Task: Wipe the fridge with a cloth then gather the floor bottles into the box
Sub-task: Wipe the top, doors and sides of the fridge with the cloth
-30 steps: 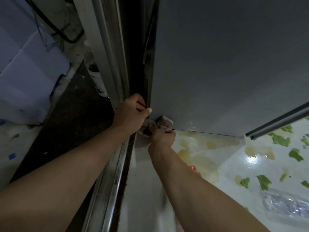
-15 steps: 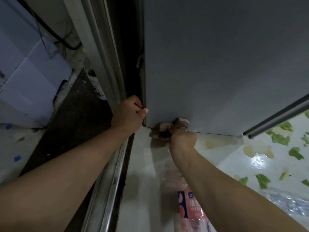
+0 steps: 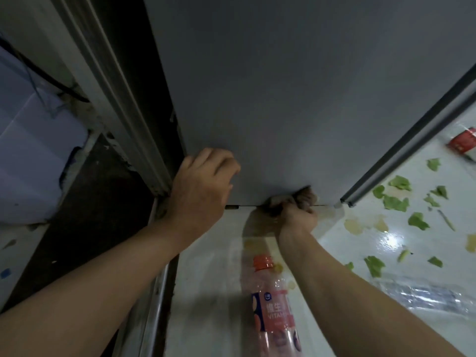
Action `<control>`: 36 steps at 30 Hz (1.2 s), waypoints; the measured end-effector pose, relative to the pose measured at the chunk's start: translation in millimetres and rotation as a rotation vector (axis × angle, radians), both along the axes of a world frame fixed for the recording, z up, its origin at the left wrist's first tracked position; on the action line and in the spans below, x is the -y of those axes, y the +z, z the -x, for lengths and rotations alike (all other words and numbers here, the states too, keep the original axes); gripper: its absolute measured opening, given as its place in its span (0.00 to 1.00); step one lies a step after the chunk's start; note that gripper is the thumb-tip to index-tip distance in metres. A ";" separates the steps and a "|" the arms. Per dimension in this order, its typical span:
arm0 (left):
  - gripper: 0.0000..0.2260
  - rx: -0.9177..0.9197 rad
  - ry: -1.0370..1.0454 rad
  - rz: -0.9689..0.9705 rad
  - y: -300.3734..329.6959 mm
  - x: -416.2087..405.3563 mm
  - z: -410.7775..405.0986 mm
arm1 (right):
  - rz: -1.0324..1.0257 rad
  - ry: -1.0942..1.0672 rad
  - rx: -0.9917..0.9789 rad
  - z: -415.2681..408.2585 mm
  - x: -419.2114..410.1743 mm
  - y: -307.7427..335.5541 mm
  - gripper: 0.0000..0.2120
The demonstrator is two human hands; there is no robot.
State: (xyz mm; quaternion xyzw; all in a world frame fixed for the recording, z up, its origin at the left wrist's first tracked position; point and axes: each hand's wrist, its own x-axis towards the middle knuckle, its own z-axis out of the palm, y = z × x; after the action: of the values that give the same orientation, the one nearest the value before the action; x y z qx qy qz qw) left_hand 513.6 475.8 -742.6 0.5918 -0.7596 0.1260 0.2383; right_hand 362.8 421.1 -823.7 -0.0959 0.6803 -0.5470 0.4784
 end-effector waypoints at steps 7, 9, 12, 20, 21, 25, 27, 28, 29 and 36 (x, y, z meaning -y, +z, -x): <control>0.15 0.410 -0.240 0.219 2.2 29.6 22.2 | -0.116 0.148 0.145 -3.4 4.3 2.7 0.11; 0.18 0.528 -0.214 0.246 -2.7 36.1 19.3 | -0.133 0.112 0.141 9.0 9.0 11.3 0.10; 0.23 0.662 -0.202 0.283 -10.4 46.1 5.6 | -0.029 0.131 0.202 30.9 9.7 21.5 0.15; 0.30 0.774 -0.170 0.320 -8.4 49.2 2.3 | -0.232 0.036 -0.047 117.2 41.6 11.1 0.10; 0.29 0.770 -0.175 0.305 -4.9 47.3 4.0 | -0.225 0.024 -0.064 122.8 43.9 10.2 0.08; 0.19 0.695 -0.213 0.239 9.2 36.3 17.6 | -0.175 0.065 -0.050 127.9 36.5 17.8 0.05; 0.14 0.654 -0.262 0.227 18.3 36.1 34.9 | -0.166 0.057 -0.004 120.8 34.8 21.3 0.07; 0.13 0.655 -0.300 0.233 23.9 38.8 46.7 | -0.167 0.017 0.025 116.5 34.2 23.1 0.08; 0.12 0.674 -0.332 0.256 29.5 43.7 59.4 | -0.139 -0.017 0.065 110.6 35.1 25.2 0.08; 0.22 0.770 -0.367 0.302 54.4 82.9 129.1 | -0.122 0.152 0.206 94.3 38.0 22.7 0.09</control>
State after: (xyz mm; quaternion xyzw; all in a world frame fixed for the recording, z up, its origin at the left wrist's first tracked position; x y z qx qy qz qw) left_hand 384.5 392.9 -688.2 0.3158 -0.8585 0.4020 0.0403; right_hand 268.5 383.1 -801.0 -0.0613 0.6503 -0.4737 0.5907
